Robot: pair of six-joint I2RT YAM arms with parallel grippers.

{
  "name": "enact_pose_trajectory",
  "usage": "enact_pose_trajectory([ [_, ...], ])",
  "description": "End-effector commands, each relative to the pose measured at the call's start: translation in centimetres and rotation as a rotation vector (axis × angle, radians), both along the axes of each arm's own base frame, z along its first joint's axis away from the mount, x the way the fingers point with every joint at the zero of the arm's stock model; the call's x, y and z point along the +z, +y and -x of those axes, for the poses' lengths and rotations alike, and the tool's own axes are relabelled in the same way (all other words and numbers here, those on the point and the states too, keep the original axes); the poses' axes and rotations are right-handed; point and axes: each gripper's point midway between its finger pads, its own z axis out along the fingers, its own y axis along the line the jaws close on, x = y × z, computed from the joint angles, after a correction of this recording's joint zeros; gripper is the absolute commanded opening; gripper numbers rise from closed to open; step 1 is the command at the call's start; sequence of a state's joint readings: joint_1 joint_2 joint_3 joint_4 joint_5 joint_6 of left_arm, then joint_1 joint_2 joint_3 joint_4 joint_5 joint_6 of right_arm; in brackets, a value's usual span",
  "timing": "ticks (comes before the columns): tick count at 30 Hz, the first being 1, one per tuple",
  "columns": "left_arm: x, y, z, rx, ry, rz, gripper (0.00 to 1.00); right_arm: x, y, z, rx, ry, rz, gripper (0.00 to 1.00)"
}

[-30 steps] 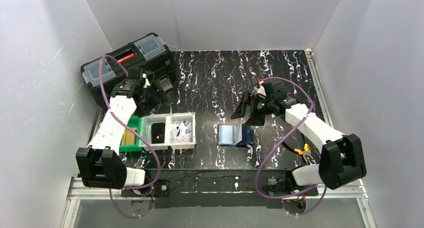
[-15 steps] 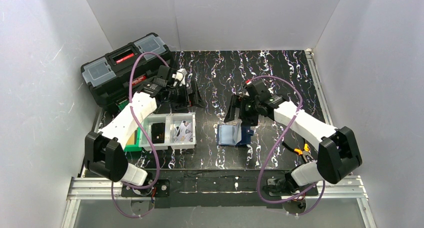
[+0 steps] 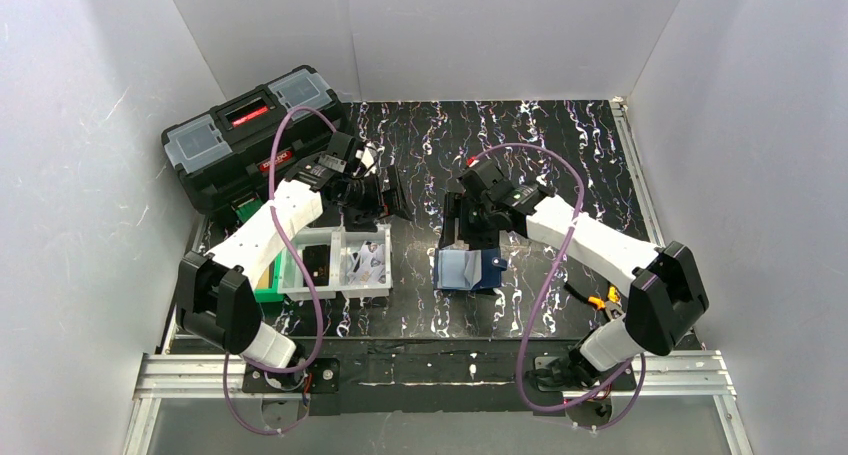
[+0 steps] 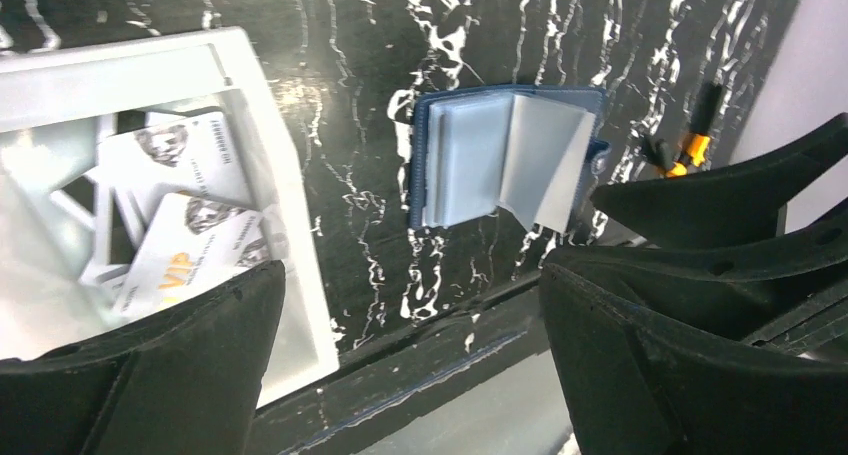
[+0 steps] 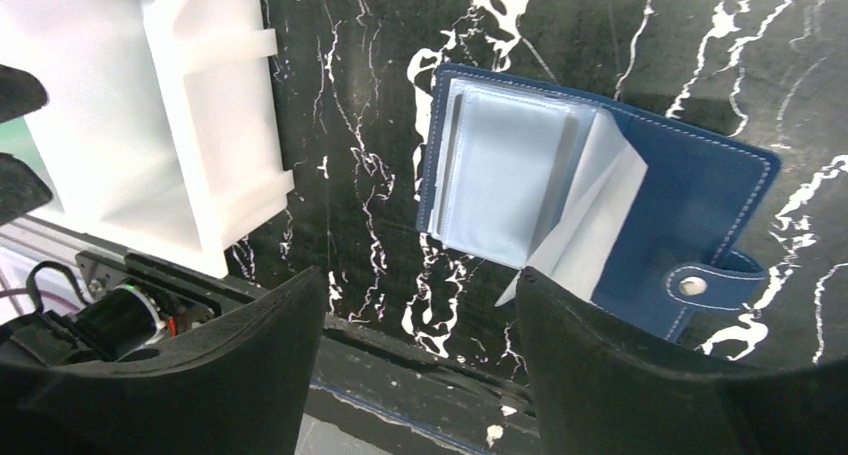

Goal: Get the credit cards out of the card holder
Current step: Remove the credit card from the card holder.

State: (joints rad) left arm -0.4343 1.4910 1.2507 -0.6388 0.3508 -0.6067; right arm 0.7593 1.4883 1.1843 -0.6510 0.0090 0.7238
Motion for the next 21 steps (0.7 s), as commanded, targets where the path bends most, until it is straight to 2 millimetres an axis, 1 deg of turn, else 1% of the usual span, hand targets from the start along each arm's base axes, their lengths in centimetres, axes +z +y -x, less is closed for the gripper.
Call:
enact_pose_trajectory([
  [1, 2.0, 2.5, -0.4, 0.069, -0.060, -0.116, 0.98, 0.8, 3.3, -0.1, 0.056, 0.049, -0.115, 0.75],
  [4, 2.7, 2.7, -0.4, 0.070, -0.077, -0.120, 0.98, -0.1, 4.5, -0.1, 0.079, 0.093, -0.140, 0.73],
  [8, 2.8, 2.4, -0.2, 0.063, -0.073, -0.102, 0.98, -1.4, 4.7, -0.4, 0.085, 0.117, -0.107, 0.73],
  [11, 2.8, 2.0, -0.1, 0.052, -0.063, -0.078, 0.98, -2.7, 3.5, -0.3, 0.067, 0.134, -0.038, 0.73],
  [13, 2.6, 1.7, 0.0, 0.043, -0.057, -0.069, 0.98, -3.6, 2.3, -0.1, 0.046, 0.139, 0.016, 0.73],
  [17, 1.9, 1.4, 0.1, 0.029, -0.037, -0.066, 0.98, -5.5, -0.1, 0.6, 0.019, 0.151, 0.108, 0.81],
  [18, 1.7, 1.4, 0.1, 0.026, -0.030, -0.066, 0.98, -5.9, -0.5, 0.7, 0.014, 0.149, 0.127, 0.82],
  [19, 1.4, 1.3, 0.2, 0.017, -0.018, -0.067, 0.98, -6.7, -1.5, 0.4, -0.005, 0.133, 0.177, 0.82],
  [21, 1.2, 1.2, 0.3, 0.013, -0.014, -0.069, 0.98, -7.3, -1.6, 0.3, -0.002, 0.133, 0.188, 0.82],
])
